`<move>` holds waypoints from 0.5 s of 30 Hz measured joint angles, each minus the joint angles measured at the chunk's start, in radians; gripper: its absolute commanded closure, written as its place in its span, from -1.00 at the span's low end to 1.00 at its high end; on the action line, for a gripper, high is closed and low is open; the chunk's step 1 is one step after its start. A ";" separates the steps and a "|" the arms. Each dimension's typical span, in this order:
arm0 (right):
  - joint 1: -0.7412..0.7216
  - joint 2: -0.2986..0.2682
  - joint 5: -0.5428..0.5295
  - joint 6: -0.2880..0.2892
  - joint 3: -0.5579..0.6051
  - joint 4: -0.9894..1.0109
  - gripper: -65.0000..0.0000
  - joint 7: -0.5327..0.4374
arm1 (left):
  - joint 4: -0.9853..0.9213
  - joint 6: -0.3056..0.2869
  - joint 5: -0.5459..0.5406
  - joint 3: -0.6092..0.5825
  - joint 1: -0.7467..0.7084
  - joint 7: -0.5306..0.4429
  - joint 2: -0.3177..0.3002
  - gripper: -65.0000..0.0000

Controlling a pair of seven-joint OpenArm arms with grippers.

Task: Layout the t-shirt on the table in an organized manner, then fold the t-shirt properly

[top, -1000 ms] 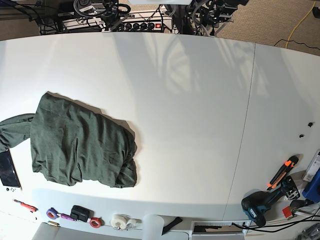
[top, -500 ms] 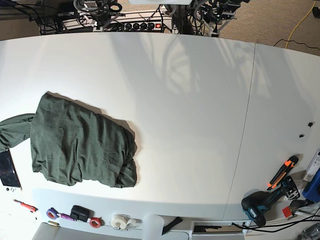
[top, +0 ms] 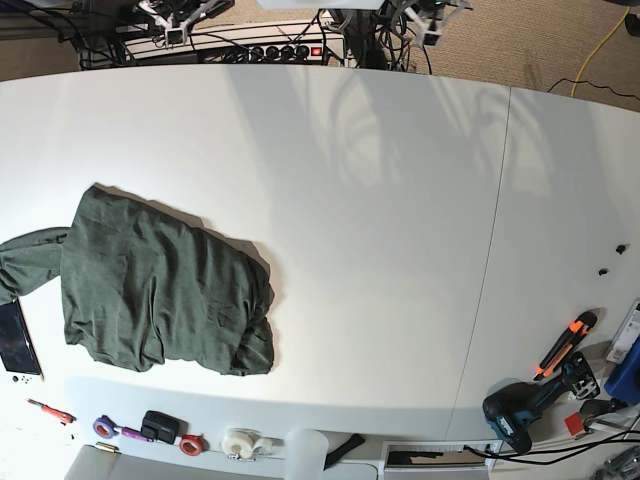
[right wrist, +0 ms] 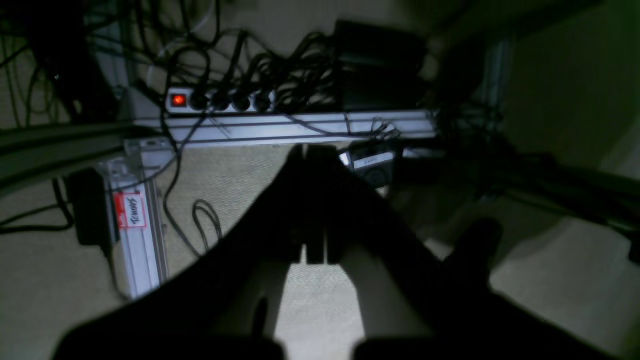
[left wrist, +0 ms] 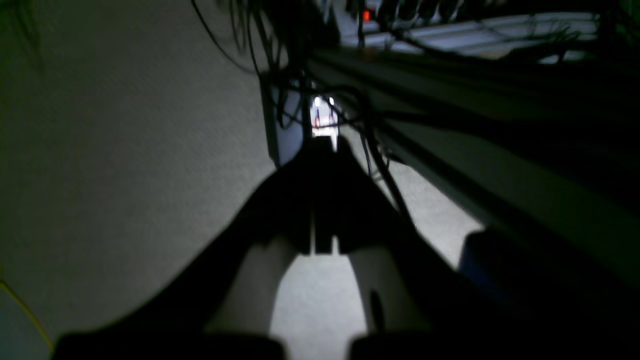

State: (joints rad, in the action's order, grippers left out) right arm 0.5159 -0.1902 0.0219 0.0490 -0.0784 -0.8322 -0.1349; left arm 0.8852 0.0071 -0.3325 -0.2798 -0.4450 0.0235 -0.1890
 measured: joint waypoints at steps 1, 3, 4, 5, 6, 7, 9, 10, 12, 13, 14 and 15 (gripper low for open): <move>0.018 -0.006 0.000 0.001 0.000 -0.035 1.00 0.000 | 0.033 0.001 0.000 0.000 -0.020 -0.021 -0.023 1.00; 0.048 -0.015 -0.002 -0.002 0.000 -0.098 1.00 0.000 | 0.097 0.025 0.001 0.002 -0.055 -0.037 -0.066 1.00; 0.062 -0.021 -0.002 0.000 0.000 -0.128 1.00 0.003 | 0.126 0.044 0.000 0.005 -0.068 -0.039 -0.084 1.00; 0.075 -0.024 0.000 -0.001 0.000 -0.158 1.00 0.003 | 0.156 0.049 0.000 0.011 -0.081 -0.039 -0.100 1.00; 0.089 -0.026 -0.003 -0.002 0.000 -0.186 1.00 0.003 | 0.184 0.049 0.002 0.023 -0.094 -0.039 -0.113 1.00; 0.103 -0.029 0.001 -0.001 0.000 -0.213 1.00 0.003 | 0.211 0.049 0.001 0.040 -0.108 -0.036 -0.121 1.00; 0.137 -0.031 0.000 0.002 0.000 -0.274 1.00 0.003 | 0.264 0.049 0.002 0.096 -0.143 -0.033 -0.124 1.00; 0.158 -0.031 0.000 0.001 0.000 -0.307 1.00 0.006 | 0.291 0.048 0.002 0.127 -0.165 -0.031 -0.124 1.00; 0.203 -0.031 0.000 0.000 0.000 -0.381 1.00 0.006 | 0.354 0.011 0.001 0.193 -0.217 -0.028 -0.124 1.00; 0.226 -0.031 0.000 0.000 0.001 -0.419 1.00 0.002 | 0.389 -0.013 0.002 0.223 -0.246 -0.027 -0.127 1.00; 0.246 -0.031 0.000 0.000 0.001 -0.456 1.00 0.002 | 0.426 -0.045 0.000 0.247 -0.274 -0.024 -0.132 1.00; 0.266 -0.031 0.000 0.001 0.001 -0.491 1.00 0.002 | 0.465 -0.083 -0.009 0.265 -0.303 -0.019 -0.142 1.00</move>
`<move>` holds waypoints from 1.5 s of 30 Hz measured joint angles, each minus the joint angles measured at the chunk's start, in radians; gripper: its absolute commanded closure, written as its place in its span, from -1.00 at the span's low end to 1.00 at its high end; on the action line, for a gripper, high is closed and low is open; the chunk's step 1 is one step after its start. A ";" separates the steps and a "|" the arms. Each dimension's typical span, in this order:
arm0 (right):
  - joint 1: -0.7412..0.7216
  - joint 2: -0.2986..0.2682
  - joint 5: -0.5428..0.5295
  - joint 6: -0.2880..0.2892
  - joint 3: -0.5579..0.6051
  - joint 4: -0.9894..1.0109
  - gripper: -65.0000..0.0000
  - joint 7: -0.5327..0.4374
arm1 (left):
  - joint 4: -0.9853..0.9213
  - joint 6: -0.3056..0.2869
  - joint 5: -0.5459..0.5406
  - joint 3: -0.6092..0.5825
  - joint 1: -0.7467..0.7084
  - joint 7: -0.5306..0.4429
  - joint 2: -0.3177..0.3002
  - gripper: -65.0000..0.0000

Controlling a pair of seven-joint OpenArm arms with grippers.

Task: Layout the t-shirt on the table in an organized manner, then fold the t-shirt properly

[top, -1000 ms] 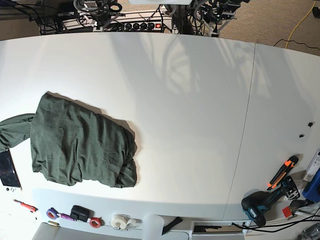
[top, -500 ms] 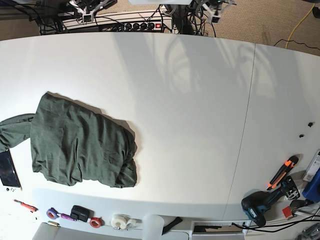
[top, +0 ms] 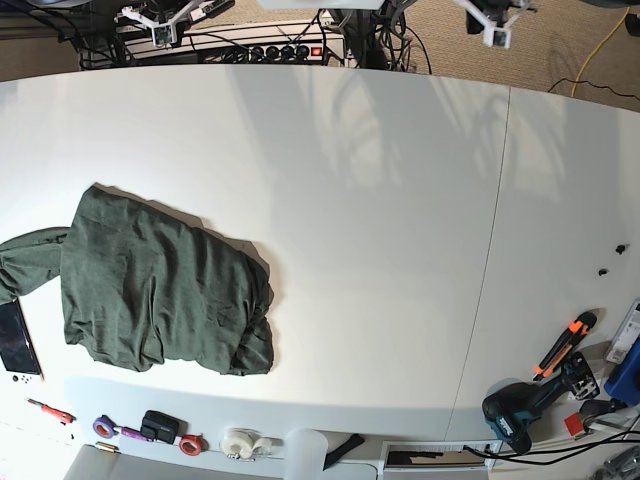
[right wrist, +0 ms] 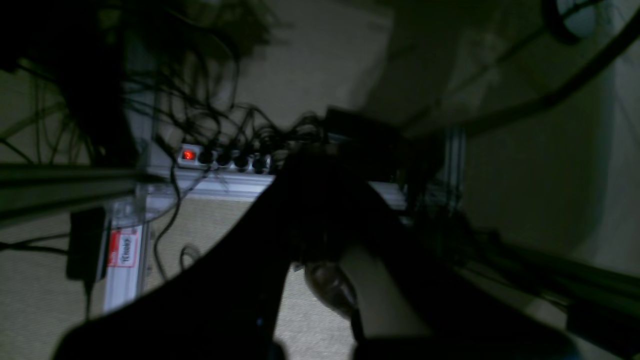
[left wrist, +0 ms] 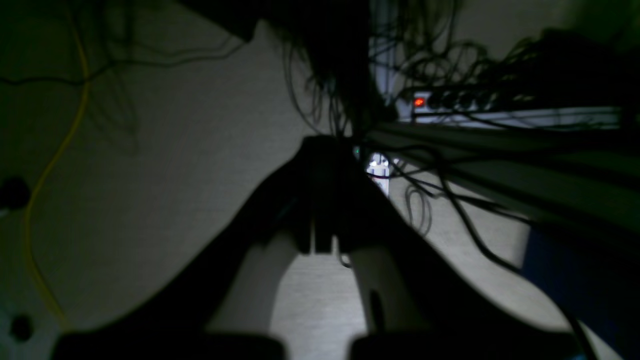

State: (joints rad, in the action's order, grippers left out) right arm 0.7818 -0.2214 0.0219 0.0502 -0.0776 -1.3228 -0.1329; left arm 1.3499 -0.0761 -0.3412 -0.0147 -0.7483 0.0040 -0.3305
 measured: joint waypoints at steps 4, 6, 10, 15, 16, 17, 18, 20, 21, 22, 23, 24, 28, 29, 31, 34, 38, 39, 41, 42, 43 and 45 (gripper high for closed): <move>0.071 -0.027 -0.003 0.002 0.001 -0.104 1.00 -0.004 | 0.161 -0.048 -0.034 0.041 -0.120 -0.002 -0.048 1.00; 0.110 -0.056 -0.002 -0.001 0.000 -0.138 1.00 -0.002 | 0.239 -0.044 -0.034 0.055 -0.179 0.000 -0.068 1.00; 0.197 -0.102 -0.003 -0.029 0.000 -0.191 1.00 -0.006 | 0.402 -0.047 -0.033 0.068 -0.292 0.001 -0.089 1.00; 0.278 -0.151 -0.066 -0.045 0.000 -0.222 1.00 -0.018 | 0.610 -0.145 -0.032 0.068 -0.396 0.025 -0.099 1.00; 0.288 -0.159 -0.079 -0.053 0.000 -0.234 1.00 -0.018 | 0.652 -0.160 -0.029 0.068 -0.406 0.048 -0.100 1.00; 0.296 -0.165 -0.079 -0.058 -0.002 -0.248 1.00 -0.021 | 0.694 -0.172 -0.029 0.068 -0.414 0.076 -0.099 1.00; 0.305 -0.167 -0.079 -0.063 -0.008 -0.266 1.00 -0.022 | 0.734 -0.184 -0.029 0.068 -0.420 0.097 -0.100 1.00; 0.325 -0.168 -0.079 -0.072 -0.027 -0.310 1.00 -0.023 | 0.808 -0.204 -0.027 0.069 -0.421 0.138 -0.099 1.00; 0.338 -0.168 -0.082 -0.076 -0.039 -0.336 1.00 -0.021 | 0.841 -0.208 -0.029 0.068 -0.420 0.145 -0.099 1.00; 0.350 -0.168 -0.096 -0.077 -0.050 -0.365 1.00 -0.020 | 0.873 -0.205 -0.028 0.069 -0.421 0.147 -0.100 1.00; 0.360 -0.167 -0.122 -0.078 -0.063 -0.394 1.00 -0.019 | 0.901 -0.204 -0.029 0.069 -0.418 0.148 -0.101 1.00; 0.366 -0.166 -0.137 -0.077 -0.076 -0.423 1.00 -0.019 | 0.925 -0.205 -0.030 0.069 -0.412 0.157 -0.107 1.00; 0.367 -0.146 -0.159 -0.081 -0.145 -0.533 1.00 -0.018 | 0.970 -0.209 -0.029 0.069 -0.332 0.168 -0.180 1.00; 0.363 -0.127 -0.162 -0.087 -0.167 -0.559 1.00 -0.018 | 0.971 -0.207 -0.028 0.069 -0.303 0.177 -0.200 1.00; 0.348 -0.083 -0.160 -0.090 -0.208 -0.607 1.00 -0.021 | 0.969 -0.208 -0.023 0.068 -0.247 0.188 -0.234 1.00; 0.280 -0.032 -0.163 -0.089 -0.261 -0.640 1.00 -0.020 | 0.969 -0.211 -0.023 0.067 -0.138 0.191 -0.271 1.00; 0.163 0.017 -0.163 -0.090 -0.297 -0.641 1.00 0.019 | 0.970 -0.211 -0.028 0.067 0.005 0.215 -0.276 1.00; 0.136 0.026 -0.162 -0.085 -0.297 -0.641 1.00 0.030 | 0.970 -0.215 -0.045 0.065 0.037 0.245 -0.275 1.00; 0.080 0.031 -0.162 -0.086 -0.297 -0.641 1.00 0.051 | 0.969 -0.213 -0.082 0.064 0.096 0.281 -0.274 1.00; 0.051 0.031 -0.162 -0.093 -0.298 -0.641 1.00 0.058 | 0.969 -0.211 -0.092 0.065 0.119 0.291 -0.274 1.00; 0.020 0.030 -0.155 -0.088 -0.301 -0.641 1.00 0.073 | 0.969 -0.210 -0.097 0.066 0.137 0.293 -0.274 1.00; -0.050 0.027 -0.134 -0.085 -0.301 -0.640 1.00 0.106 | 0.969 -0.214 -0.098 0.065 0.177 0.296 -0.265 1.00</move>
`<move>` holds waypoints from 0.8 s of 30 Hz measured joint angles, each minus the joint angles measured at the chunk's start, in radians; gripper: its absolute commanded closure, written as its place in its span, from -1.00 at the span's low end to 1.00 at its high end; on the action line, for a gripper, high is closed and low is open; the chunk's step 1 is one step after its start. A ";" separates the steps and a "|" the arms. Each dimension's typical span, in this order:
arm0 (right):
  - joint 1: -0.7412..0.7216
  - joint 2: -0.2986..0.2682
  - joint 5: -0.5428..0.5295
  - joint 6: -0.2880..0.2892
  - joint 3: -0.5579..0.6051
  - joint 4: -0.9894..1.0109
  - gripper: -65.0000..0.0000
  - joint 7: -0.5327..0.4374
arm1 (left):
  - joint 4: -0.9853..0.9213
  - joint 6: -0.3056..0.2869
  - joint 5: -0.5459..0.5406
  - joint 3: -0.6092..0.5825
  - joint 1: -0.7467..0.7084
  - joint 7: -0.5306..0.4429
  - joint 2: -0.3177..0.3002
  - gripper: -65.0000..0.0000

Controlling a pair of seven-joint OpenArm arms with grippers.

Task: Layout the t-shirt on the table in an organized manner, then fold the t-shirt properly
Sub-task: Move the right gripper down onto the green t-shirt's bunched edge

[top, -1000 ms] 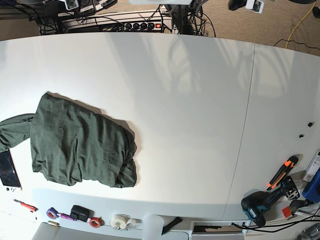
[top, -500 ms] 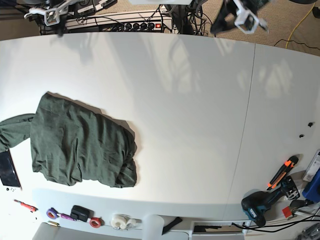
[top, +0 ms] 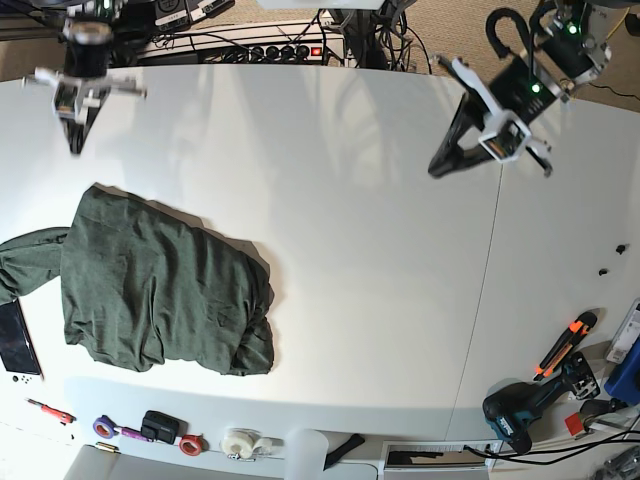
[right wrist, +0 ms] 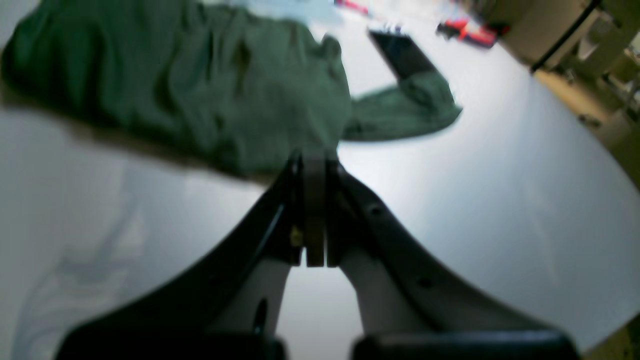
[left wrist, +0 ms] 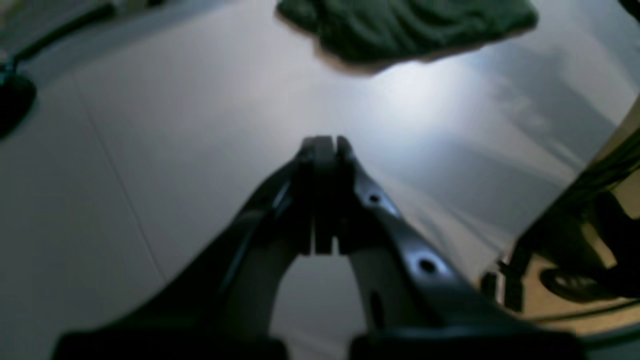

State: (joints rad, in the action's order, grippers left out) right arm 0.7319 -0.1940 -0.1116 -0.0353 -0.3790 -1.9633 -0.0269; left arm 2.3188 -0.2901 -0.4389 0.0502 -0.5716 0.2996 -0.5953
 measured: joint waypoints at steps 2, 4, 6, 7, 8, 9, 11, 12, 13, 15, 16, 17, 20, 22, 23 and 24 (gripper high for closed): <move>-0.066 0.002 0.019 -0.001 0.000 0.000 1.00 0.031 | -0.006 -0.003 -0.001 -0.001 0.044 -0.001 0.029 1.00; -0.128 0.003 0.061 0.001 0.000 0.000 1.00 0.054 | -0.033 -0.002 -0.002 0.000 0.085 -0.001 0.062 1.00; -0.195 0.003 0.122 0.000 0.000 0.000 1.00 0.081 | -0.080 -0.003 -0.002 -0.002 0.132 -0.002 0.101 1.00; -0.228 0.003 0.149 -0.002 0.000 0.000 1.00 0.085 | -0.109 -0.002 -0.003 -0.007 0.160 0.000 0.118 1.00; -0.260 0.003 0.178 0.000 0.000 0.000 1.00 0.095 | -0.142 0.001 -0.002 -0.019 0.192 -0.002 0.130 1.00; -0.288 0.003 0.206 0.001 0.000 0.000 1.00 0.113 | -0.177 0.003 0.000 -0.039 0.223 -0.003 0.139 1.00; -0.338 0.003 0.265 0.000 0.000 0.000 1.00 0.166 | -0.256 0.003 0.000 -0.094 0.286 -0.003 0.152 1.00; -0.362 0.004 0.293 0.000 0.000 0.000 1.00 0.192 | -0.297 0.003 0.000 -0.129 0.316 -0.002 0.158 1.00; -0.385 0.005 0.313 0.001 -0.001 0.003 1.00 0.208 | -0.340 0.003 0.000 -0.166 0.347 -0.002 0.163 1.00; -0.428 0.005 0.351 -0.003 -0.001 0.028 1.00 0.215 | -0.423 0.001 0.010 -0.240 0.414 0.003 0.176 1.00; -0.446 0.003 0.363 -0.002 -0.002 0.051 1.00 0.216 | -0.461 0.002 0.029 -0.276 0.449 0.001 0.183 1.00; -0.464 0.003 0.378 0.001 -0.003 0.084 1.00 0.215 | -0.495 0.004 0.046 -0.308 0.484 0.001 0.192 1.00; -0.531 0.006 0.390 0.004 -0.017 0.239 0.51 0.209 | -0.572 0.003 0.072 -0.393 0.586 0.000 0.224 1.00; -0.595 0.005 0.359 0.002 -0.028 0.368 0.14 0.193 | -0.607 0.001 0.071 -0.434 0.644 -0.002 0.250 1.00; -0.634 0.002 0.346 0.002 -0.033 0.439 0.04 0.188 | -0.621 0.001 0.072 -0.449 0.670 -0.003 0.264 1.00; -0.677 -0.001 0.335 0.000 -0.034 0.510 0.00 0.191 | -0.631 0.001 0.073 -0.459 0.689 -0.003 0.277 1.00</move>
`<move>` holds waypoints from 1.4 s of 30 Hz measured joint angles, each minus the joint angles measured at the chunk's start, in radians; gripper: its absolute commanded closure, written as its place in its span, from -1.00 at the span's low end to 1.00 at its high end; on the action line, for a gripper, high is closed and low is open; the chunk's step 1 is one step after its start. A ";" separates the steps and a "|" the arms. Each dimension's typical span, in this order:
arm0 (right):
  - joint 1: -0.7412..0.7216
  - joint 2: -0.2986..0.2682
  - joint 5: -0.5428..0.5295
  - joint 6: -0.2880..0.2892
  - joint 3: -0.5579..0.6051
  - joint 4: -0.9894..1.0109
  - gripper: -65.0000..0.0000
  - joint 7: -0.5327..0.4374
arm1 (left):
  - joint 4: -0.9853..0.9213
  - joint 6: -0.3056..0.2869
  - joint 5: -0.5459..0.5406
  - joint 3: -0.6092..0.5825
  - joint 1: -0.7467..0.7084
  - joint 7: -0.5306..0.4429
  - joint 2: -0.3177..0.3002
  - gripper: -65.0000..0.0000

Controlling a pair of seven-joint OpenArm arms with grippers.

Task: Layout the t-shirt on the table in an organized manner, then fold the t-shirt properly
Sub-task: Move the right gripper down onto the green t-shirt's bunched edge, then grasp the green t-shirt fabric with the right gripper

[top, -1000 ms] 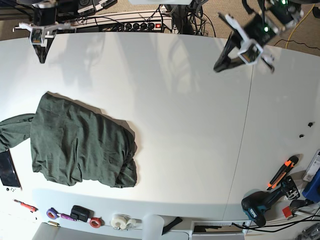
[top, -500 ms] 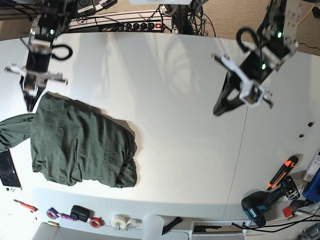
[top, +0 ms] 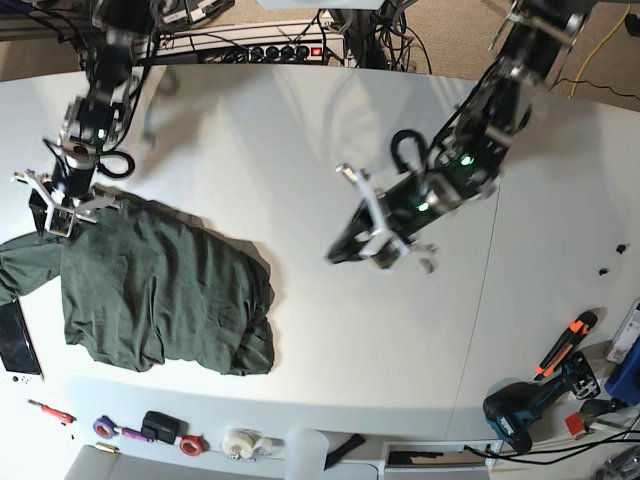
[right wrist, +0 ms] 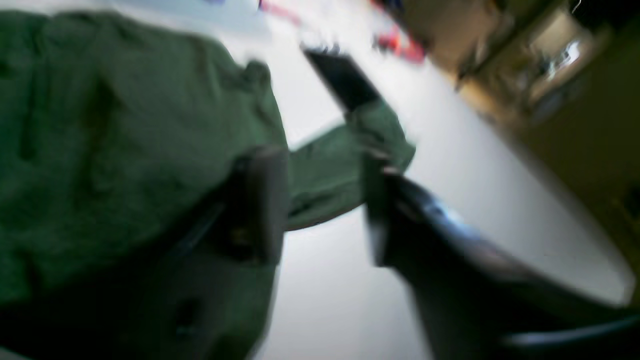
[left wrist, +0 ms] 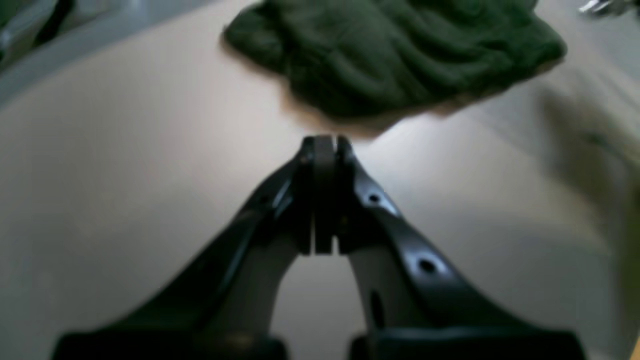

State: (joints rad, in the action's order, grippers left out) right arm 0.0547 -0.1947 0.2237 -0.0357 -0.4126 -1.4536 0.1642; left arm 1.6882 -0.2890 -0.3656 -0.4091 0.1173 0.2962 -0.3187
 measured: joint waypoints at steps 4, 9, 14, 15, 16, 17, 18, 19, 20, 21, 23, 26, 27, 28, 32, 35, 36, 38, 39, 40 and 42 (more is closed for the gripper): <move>-0.217 -0.018 -0.030 0.011 0.000 0.286 0.00 0.032 | -0.050 0.002 0.005 -0.024 0.065 0.003 0.043 1.00; -0.507 -0.067 -0.127 0.097 0.000 0.596 0.00 0.080 | -0.095 0.000 0.005 -0.026 0.080 0.001 0.055 0.83; -0.755 -0.123 -0.126 0.138 0.000 0.928 -0.01 0.032 | -0.137 0.003 0.010 -0.026 0.077 0.020 0.045 0.66; -0.786 -0.135 -0.125 0.137 0.000 0.985 -0.01 0.002 | -0.137 0.003 0.010 -0.027 0.077 0.022 0.044 0.66; -0.811 -0.148 -0.126 0.138 0.000 1.033 -0.01 -0.025 | -0.137 0.003 0.006 -0.026 0.078 0.026 0.042 0.66; -0.829 -0.164 -0.122 0.137 0.000 1.071 -0.01 -0.050 | -0.137 0.003 0.006 -0.026 0.077 0.029 0.041 0.66; -0.841 -0.179 -0.121 0.125 0.000 1.099 -0.01 -0.070 | -0.137 0.003 0.006 -0.026 0.077 0.051 0.038 0.66; -0.850 -0.196 -0.121 0.103 0.000 1.117 -0.01 -0.081 | -0.137 0.003 0.007 -0.026 0.077 0.072 0.034 0.66; -0.854 -0.216 -0.121 0.082 0.000 1.131 -0.01 -0.084 | -0.137 0.003 0.007 -0.026 0.075 0.080 0.032 0.66; -0.855 -0.238 -0.123 0.077 0.000 1.131 -0.01 -0.085 | -0.137 0.003 0.008 -0.026 0.074 0.090 0.030 0.66; -0.855 -0.282 -0.129 0.077 0.000 1.131 0.00 -0.084 | -0.137 0.003 0.007 -0.026 0.072 0.092 0.029 0.66; -0.845 -0.327 -0.183 0.066 0.000 1.131 0.00 -0.080 | -0.137 0.003 0.005 -0.026 0.064 0.089 0.030 0.66; -0.833 -0.330 -0.193 0.066 0.000 1.131 0.00 -0.083 | -0.137 0.003 0.005 -0.026 0.062 0.090 0.030 0.66; -0.816 -0.327 -0.199 0.068 0.000 1.130 0.00 -0.092 | -0.137 0.003 0.005 -0.026 0.061 0.092 0.030 0.66; -0.755 -0.283 -0.198 0.084 0.000 1.133 0.00 -0.135 | -0.137 0.003 0.005 -0.026 0.061 0.092 0.029 0.66; -0.751 -0.268 -0.197 0.086 0.000 1.134 0.00 -0.147 | -0.137 0.003 0.005 -0.026 0.061 0.093 0.030 0.66; -0.753 -0.267 -0.196 0.085 0.000 1.133 0.00 -0.154 | -0.137 0.003 0.005 -0.026 0.061 0.092 0.029 0.66; -0.753 -0.267 -0.197 0.084 0.000 1.133 0.02 -0.154 | -0.137 0.003 0.005 -0.026 0.061 0.092 0.028 0.66; -0.750 -0.262 -0.197 0.084 0.000 1.133 0.06 -0.153 | -0.137 0.003 0.005 -0.026 0.061 0.093 0.028 0.66; -0.747 -0.255 -0.197 0.070 0.000 1.133 0.13 -0.153 | -0.137 0.003 0.005 -0.026 0.061 0.093 0.028 0.66; -0.734 -0.239 -0.197 0.062 0.000 1.133 0.30 -0.151 | -0.137 0.003 0.005 -0.026 0.061 0.093 0.028 0.66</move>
State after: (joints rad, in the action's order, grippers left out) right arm -0.6792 -0.4335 0.0269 0.0261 -0.4126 -0.3206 0.0132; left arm 1.5509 -0.2859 -0.3603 -0.4355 0.1783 0.3889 -0.2909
